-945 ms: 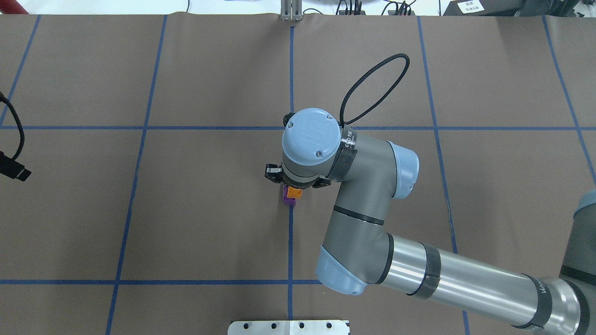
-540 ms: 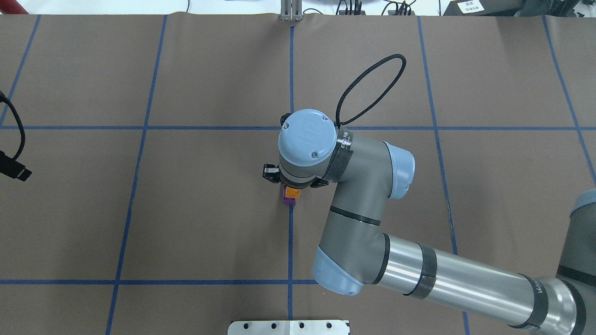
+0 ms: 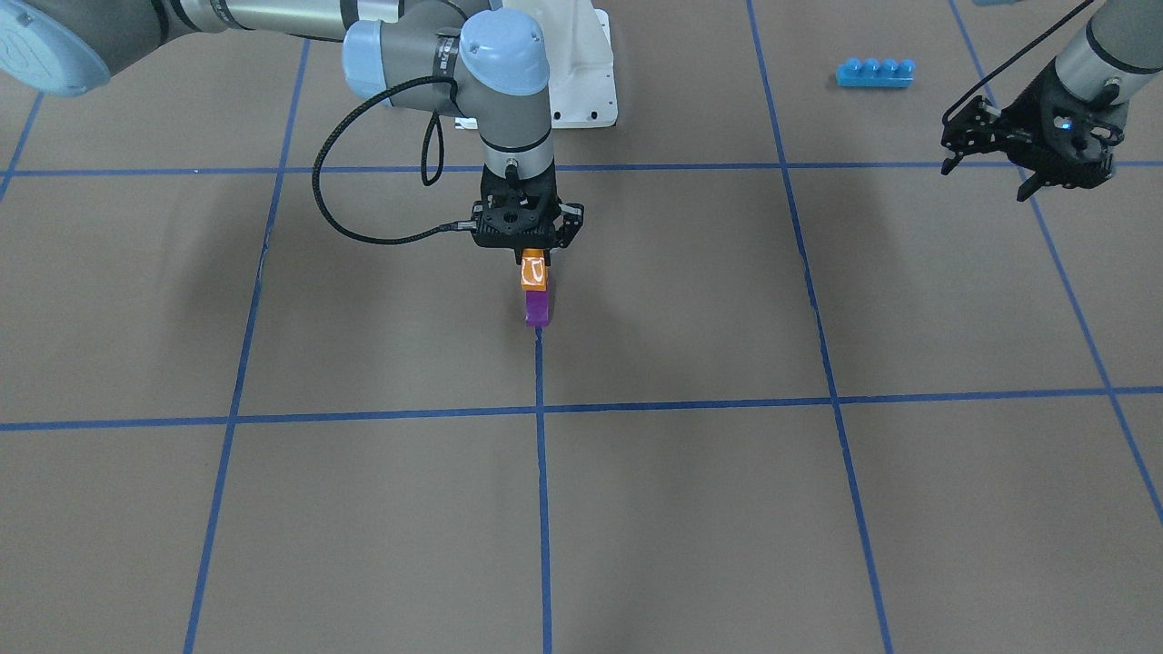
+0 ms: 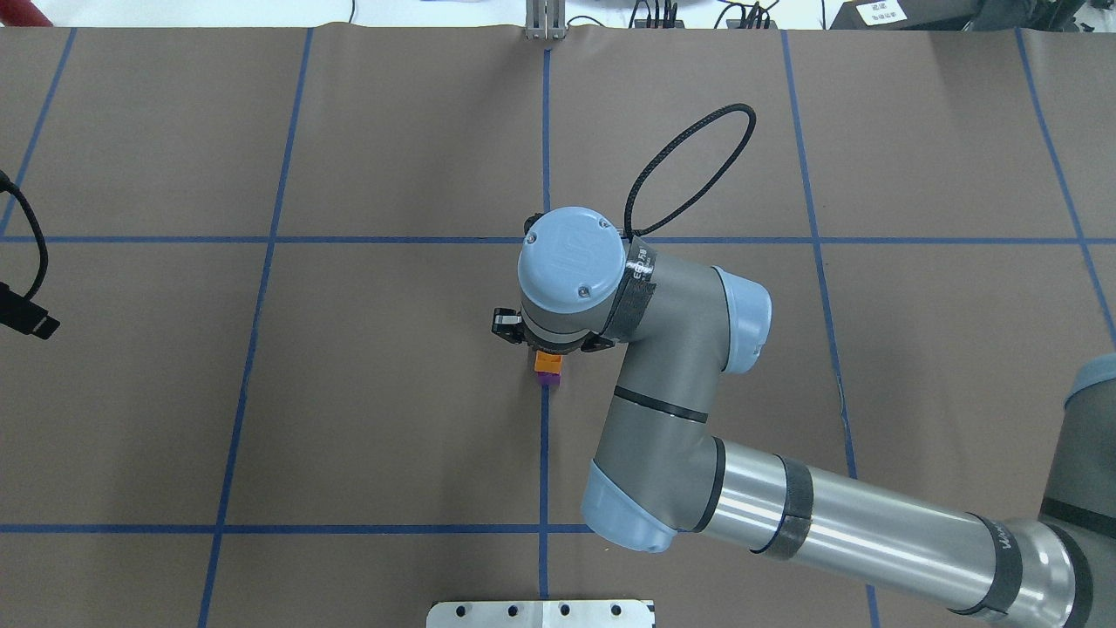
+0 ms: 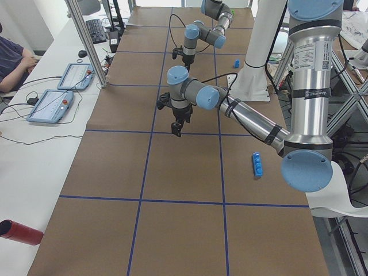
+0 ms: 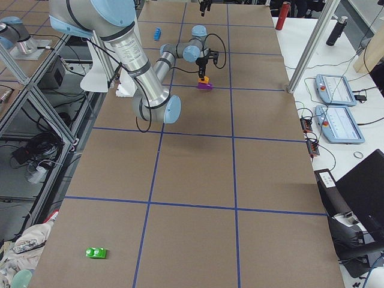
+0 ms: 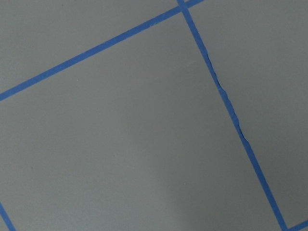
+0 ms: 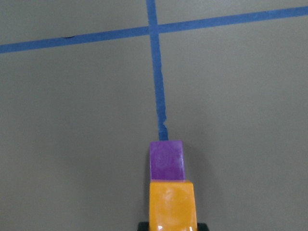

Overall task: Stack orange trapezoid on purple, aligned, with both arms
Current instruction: 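Lower the orange block onto the purple block, aligning their edges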

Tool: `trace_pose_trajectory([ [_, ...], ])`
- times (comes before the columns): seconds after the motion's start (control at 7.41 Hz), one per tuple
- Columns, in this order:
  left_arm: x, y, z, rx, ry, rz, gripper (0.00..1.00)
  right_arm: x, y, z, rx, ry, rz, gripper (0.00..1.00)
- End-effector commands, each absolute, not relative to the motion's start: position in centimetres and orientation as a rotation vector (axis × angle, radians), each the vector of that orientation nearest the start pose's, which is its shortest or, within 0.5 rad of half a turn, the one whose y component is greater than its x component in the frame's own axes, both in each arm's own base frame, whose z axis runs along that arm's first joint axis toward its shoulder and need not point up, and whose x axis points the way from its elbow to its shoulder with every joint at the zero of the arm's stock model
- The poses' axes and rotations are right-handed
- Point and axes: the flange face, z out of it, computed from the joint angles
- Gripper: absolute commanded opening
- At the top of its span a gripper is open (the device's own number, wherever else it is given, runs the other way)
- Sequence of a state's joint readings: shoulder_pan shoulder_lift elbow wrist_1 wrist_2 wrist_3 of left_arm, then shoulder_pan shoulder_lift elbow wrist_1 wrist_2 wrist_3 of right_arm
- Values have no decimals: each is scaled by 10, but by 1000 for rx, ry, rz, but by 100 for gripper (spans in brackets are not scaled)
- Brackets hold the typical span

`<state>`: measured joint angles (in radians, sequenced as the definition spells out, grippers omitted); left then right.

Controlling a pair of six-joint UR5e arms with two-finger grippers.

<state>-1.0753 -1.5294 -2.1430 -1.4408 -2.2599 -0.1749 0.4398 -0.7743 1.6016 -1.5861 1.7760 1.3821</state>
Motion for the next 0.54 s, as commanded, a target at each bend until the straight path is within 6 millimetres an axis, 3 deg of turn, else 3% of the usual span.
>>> trace_pose_trajectory([
  [0.0, 149, -424, 422, 139, 774, 441, 100, -605, -397, 171, 86, -809, 150, 0],
  [0.4, 150, -425, 424, 134, 774, 440, 100, -622, -388, 183, 110, -771, 146, 0],
])
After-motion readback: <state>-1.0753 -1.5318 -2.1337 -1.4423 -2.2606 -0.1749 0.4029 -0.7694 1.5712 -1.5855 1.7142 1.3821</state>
